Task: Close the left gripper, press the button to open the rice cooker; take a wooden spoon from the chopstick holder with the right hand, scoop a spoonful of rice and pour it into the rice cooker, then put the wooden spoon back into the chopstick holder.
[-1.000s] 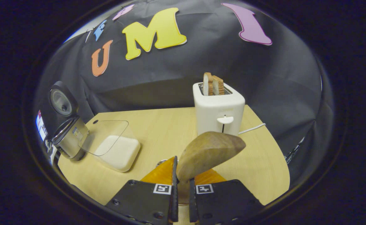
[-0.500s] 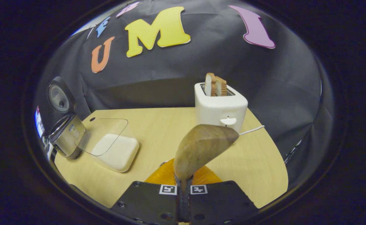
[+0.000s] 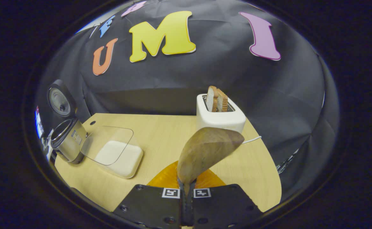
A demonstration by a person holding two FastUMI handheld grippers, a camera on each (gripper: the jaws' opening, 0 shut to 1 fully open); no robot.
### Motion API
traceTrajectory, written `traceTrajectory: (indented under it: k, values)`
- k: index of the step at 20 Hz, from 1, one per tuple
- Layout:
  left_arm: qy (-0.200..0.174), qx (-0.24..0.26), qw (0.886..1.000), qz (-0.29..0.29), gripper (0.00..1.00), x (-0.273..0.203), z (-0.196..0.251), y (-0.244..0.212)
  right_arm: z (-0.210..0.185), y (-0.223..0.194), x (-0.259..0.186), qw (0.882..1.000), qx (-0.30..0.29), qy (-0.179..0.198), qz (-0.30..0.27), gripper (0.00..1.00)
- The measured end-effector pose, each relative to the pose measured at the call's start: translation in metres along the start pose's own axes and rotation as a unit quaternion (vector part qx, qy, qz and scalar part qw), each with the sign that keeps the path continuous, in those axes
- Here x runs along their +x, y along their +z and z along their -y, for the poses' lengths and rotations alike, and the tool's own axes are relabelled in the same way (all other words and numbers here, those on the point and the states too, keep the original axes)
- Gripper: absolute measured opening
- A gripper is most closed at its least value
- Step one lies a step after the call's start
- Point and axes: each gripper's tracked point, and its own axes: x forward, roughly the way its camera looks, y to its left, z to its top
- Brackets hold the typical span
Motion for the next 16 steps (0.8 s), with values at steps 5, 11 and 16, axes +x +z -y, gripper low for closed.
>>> traceTrajectory:
  k: [5,11,16]
  values:
    - [-0.018,-0.016,1.000,0.001,0.95,0.008,-0.019,0.002,-0.003,0.023,-0.017,0.999,-0.010,-0.032,0.013,0.01]
    - [-0.023,-0.011,0.997,0.072,0.95,0.016,-0.041,0.026,-0.018,0.043,-0.036,0.998,-0.014,-0.055,0.026,0.01]
    - [-0.058,-0.010,0.997,0.042,0.96,0.028,-0.045,0.003,-0.060,0.076,-0.048,0.997,-0.030,-0.048,0.046,0.01]
